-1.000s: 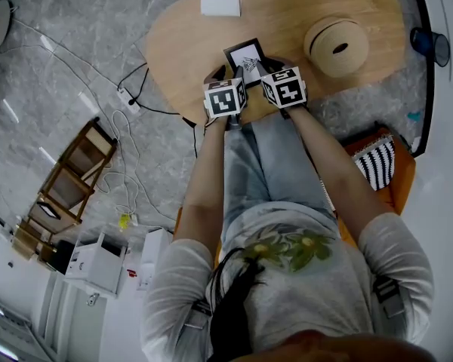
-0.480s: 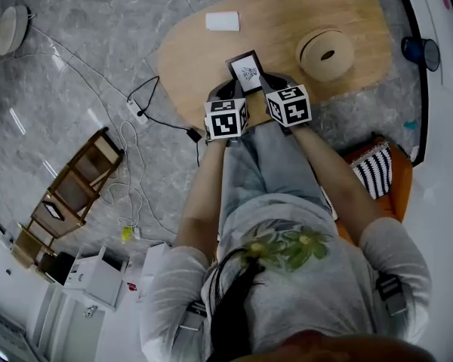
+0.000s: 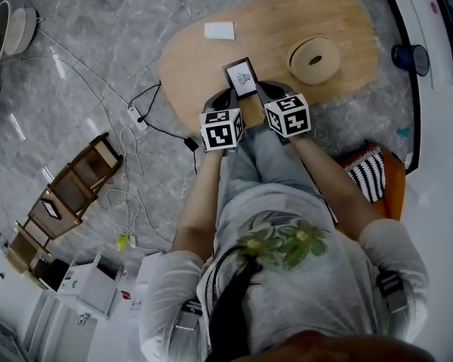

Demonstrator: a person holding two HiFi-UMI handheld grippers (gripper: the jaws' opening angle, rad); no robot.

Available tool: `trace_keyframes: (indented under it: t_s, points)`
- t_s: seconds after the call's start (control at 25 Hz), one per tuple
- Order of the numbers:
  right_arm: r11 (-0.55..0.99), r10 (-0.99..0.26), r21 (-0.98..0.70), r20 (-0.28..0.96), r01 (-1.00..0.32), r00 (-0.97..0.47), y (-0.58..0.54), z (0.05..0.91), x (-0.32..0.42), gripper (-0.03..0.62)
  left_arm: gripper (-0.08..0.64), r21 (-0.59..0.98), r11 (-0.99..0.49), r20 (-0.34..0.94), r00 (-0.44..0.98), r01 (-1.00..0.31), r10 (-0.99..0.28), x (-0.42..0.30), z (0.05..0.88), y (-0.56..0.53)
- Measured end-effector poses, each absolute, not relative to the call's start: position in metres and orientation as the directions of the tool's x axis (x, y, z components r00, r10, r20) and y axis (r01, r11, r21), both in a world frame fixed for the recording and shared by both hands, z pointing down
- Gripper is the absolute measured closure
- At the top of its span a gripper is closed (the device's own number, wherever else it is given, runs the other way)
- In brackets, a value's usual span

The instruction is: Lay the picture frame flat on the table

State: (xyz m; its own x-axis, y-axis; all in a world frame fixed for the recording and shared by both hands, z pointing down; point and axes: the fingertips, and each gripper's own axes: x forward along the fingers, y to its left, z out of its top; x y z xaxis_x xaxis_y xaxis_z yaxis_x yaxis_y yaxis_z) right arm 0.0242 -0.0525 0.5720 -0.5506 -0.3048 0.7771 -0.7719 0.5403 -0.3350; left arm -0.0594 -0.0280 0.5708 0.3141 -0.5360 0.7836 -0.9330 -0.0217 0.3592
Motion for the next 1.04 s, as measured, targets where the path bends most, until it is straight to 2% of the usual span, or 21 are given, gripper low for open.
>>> trace_keyframes:
  t_s: [0.16,0.48,1.04]
  points:
    - [0.57,-0.311,-0.327,0.763,-0.754,-0.567,-0.047,0.547,0.027,0.586,0.545,0.388,0.004,0.771,0.321,-0.922,-0.55,-0.057,0.55,-0.02]
    - [0.653,-0.305,-0.289,0.746,-0.7,-0.592,-0.039,0.506,0.027,0.586,0.545,0.391,-0.089,0.734,0.368,-0.916,-0.57,-0.047,0.508,-0.009]
    - [0.67,-0.325,-0.276,0.726,-0.689,-0.606,-0.028,0.474,0.026,0.586,0.545,0.361,-0.113,0.705,0.35,-0.926,-0.617,-0.051,0.472,-0.002]
